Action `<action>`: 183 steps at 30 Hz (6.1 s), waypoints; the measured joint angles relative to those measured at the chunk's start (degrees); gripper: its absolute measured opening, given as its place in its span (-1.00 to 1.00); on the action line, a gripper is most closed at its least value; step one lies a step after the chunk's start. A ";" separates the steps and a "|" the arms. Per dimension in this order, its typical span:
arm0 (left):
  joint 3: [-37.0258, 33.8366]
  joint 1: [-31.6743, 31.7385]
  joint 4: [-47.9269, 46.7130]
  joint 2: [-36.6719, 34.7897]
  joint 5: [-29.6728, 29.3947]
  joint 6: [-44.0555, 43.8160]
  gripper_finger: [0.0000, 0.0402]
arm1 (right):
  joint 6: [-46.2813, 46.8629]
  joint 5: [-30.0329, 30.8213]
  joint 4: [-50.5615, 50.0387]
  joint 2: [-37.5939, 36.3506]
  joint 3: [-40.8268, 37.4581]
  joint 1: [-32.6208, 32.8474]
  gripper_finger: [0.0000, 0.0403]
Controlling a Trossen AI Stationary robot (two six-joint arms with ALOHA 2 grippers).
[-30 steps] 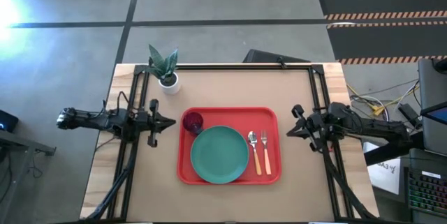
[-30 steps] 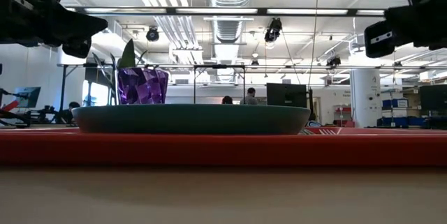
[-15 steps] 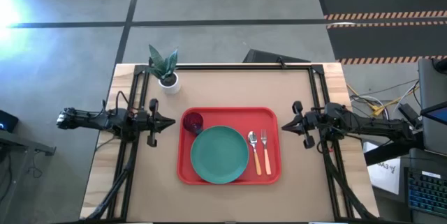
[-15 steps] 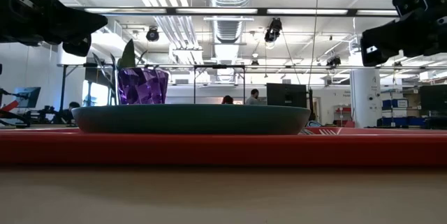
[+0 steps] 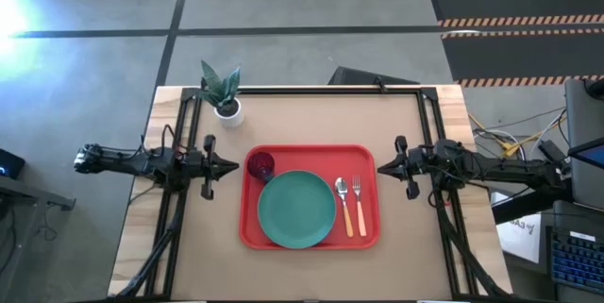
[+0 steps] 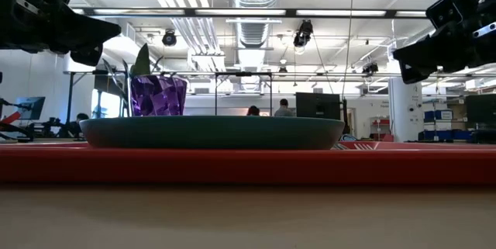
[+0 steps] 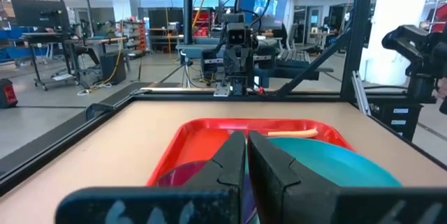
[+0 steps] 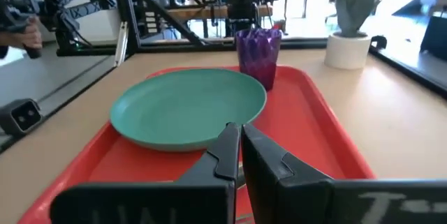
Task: Pick and place plate/cup/fork/spoon on tray
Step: Return to Home Position
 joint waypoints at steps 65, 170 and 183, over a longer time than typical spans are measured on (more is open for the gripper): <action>0.07 0.07 -2.84 3.28 5.83 0.07 -1.00 | 1.55 1.18 -0.29 1.45 0.07 17.29 -0.96; 0.31 0.07 -2.05 8.33 5.44 3.08 -1.00 | 3.11 1.08 -0.33 1.50 0.04 17.28 -0.96; 0.31 0.07 -2.04 8.33 5.43 3.10 -1.00 | 3.10 1.09 -0.32 1.50 0.04 17.29 -0.96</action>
